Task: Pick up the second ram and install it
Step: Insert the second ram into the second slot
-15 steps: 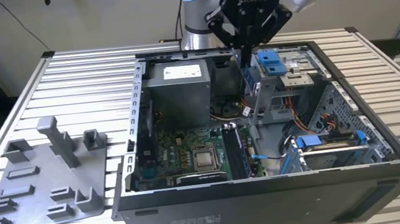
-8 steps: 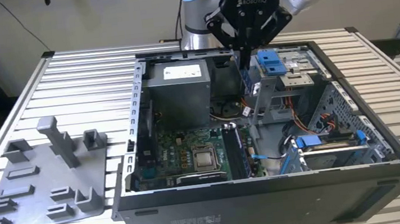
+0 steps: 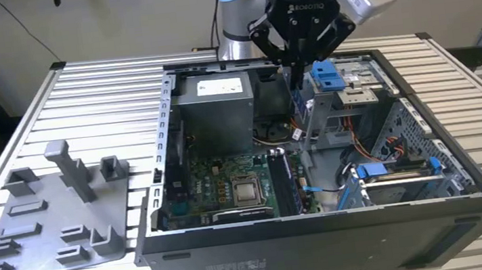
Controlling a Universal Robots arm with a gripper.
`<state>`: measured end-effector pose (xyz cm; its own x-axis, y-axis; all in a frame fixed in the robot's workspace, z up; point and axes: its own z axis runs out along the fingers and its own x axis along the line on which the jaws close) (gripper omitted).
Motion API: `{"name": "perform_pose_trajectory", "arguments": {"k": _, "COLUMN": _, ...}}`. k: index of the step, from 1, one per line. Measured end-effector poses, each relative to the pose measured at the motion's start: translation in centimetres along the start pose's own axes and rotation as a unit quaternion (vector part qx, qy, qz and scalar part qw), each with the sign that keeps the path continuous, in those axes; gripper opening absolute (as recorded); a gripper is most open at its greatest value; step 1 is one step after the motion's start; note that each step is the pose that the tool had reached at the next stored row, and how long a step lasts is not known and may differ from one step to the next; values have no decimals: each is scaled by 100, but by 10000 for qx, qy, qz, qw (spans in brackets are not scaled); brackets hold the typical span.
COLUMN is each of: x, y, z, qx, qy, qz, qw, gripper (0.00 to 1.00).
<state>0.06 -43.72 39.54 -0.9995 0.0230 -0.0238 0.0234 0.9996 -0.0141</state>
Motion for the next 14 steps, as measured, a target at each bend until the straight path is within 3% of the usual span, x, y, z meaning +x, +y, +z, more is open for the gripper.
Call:
{"name": "perform_pose_trajectory", "arguments": {"k": 7, "x": 5, "y": -171, "z": 43, "qx": 0, "qy": -1, "qz": -30, "qw": 10000, "gripper": 14}}
{"name": "perform_pose_trajectory", "arguments": {"k": 14, "x": 59, "y": -202, "z": 135, "qx": -1, "qy": -1, "qz": -48, "qw": 10000, "gripper": 14}}
